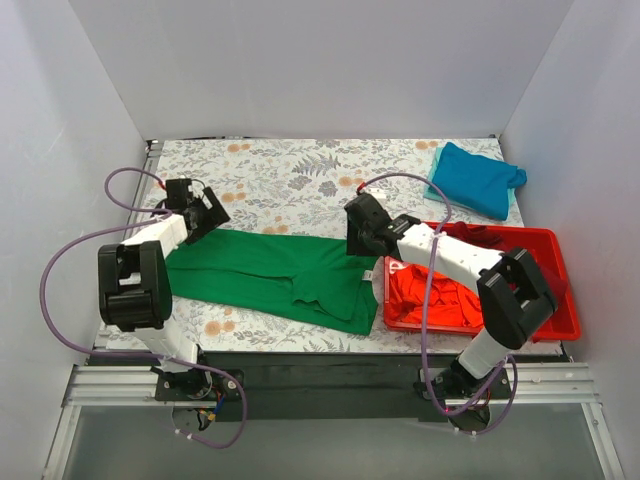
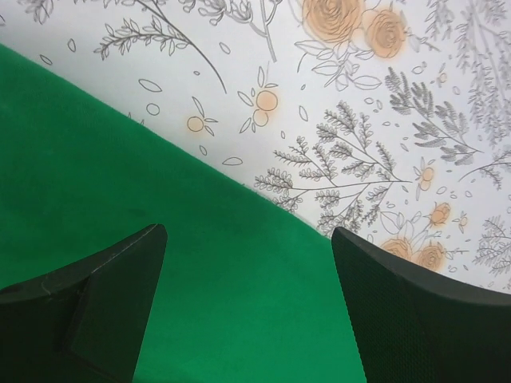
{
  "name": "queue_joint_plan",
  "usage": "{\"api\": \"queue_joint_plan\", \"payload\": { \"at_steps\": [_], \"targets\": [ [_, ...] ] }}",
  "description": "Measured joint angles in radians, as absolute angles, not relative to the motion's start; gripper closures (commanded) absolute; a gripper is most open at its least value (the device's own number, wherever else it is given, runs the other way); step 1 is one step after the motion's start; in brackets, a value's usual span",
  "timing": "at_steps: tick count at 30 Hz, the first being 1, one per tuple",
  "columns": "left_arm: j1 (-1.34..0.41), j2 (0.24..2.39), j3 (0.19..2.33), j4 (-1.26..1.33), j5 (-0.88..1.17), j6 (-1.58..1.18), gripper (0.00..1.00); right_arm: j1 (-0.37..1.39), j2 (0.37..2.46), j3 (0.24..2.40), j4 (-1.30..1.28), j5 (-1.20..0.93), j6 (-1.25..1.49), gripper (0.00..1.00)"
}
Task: Fold and stack the t-shirts
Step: Fold the tshirt
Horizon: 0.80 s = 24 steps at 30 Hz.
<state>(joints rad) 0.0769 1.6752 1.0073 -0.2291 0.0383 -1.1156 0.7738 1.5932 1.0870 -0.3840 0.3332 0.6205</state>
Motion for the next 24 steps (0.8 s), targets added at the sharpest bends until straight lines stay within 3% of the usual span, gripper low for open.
{"api": "queue_joint_plan", "payload": {
  "at_steps": [12, 24],
  "targets": [
    [0.155, 1.761, 1.018, -0.209, 0.056, -1.150, 0.16, 0.628, 1.729, 1.184, -0.358, 0.302, 0.505, 0.54],
    [0.179, 1.765, 1.024, -0.209, 0.023, -1.157, 0.16, 0.596, 1.863, 1.306, -0.349, 0.249, 0.466, 0.56]
  ]
}}
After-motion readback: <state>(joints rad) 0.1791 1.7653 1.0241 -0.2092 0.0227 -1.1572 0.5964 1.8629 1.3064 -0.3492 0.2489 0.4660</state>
